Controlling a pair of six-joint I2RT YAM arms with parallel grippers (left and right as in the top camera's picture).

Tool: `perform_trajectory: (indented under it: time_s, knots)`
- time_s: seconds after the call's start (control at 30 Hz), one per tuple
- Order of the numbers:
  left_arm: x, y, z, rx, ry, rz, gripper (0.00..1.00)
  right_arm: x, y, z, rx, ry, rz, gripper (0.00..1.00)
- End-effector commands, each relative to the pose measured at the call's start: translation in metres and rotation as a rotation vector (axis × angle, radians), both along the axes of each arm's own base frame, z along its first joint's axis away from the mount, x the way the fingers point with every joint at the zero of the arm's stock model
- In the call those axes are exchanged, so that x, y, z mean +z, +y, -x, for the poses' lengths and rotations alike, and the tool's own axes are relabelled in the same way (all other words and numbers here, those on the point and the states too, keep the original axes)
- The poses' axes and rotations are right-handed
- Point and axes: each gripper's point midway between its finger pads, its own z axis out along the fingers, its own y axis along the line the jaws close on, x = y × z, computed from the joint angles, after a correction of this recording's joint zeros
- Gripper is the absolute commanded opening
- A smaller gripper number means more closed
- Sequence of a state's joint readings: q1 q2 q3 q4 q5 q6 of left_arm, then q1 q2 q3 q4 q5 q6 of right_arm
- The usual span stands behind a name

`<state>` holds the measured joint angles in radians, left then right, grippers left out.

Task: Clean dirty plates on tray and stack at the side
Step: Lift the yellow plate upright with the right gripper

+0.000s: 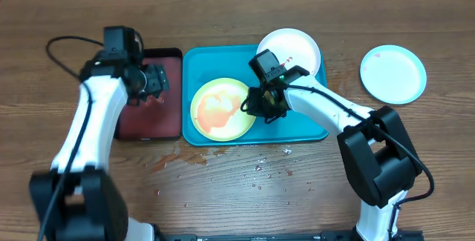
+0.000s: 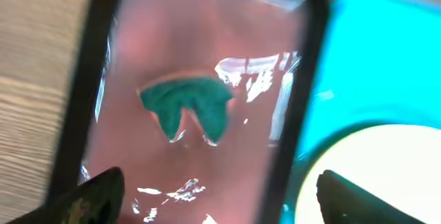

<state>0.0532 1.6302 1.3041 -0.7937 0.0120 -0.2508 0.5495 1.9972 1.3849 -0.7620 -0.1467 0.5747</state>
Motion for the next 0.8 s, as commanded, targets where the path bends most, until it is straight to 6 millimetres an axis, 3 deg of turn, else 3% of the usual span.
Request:
perform_trajectory:
  time_s: [0.0,0.03,0.17,0.33,0.57,0.77]
  knots:
    - [0.082,-0.014,0.003,-0.053,-0.212,0.050,0.96,0.054,-0.007,-0.027,0.001,-0.169,0.040,0.04]
    - [0.096,-0.016,0.009,-0.060,-0.250,0.056,1.00,0.063,-0.013,-0.030,0.002,-0.194,0.071,0.04]
    - [0.140,-0.019,0.034,-0.068,-0.358,0.053,1.00,0.098,-0.038,-0.039,-0.019,-0.275,0.199,0.04]
    - [0.172,-0.020,0.062,-0.071,-0.437,0.046,1.00,0.141,-0.071,-0.047,-0.048,-0.360,0.378,0.04]
    - [0.180,-0.022,0.078,-0.073,-0.450,0.047,1.00,0.191,-0.105,-0.049,-0.071,-0.462,0.616,0.04]
    - [0.179,-0.029,0.079,-0.100,-0.442,0.083,1.00,0.218,-0.102,-0.045,-0.033,-0.577,0.791,0.04]
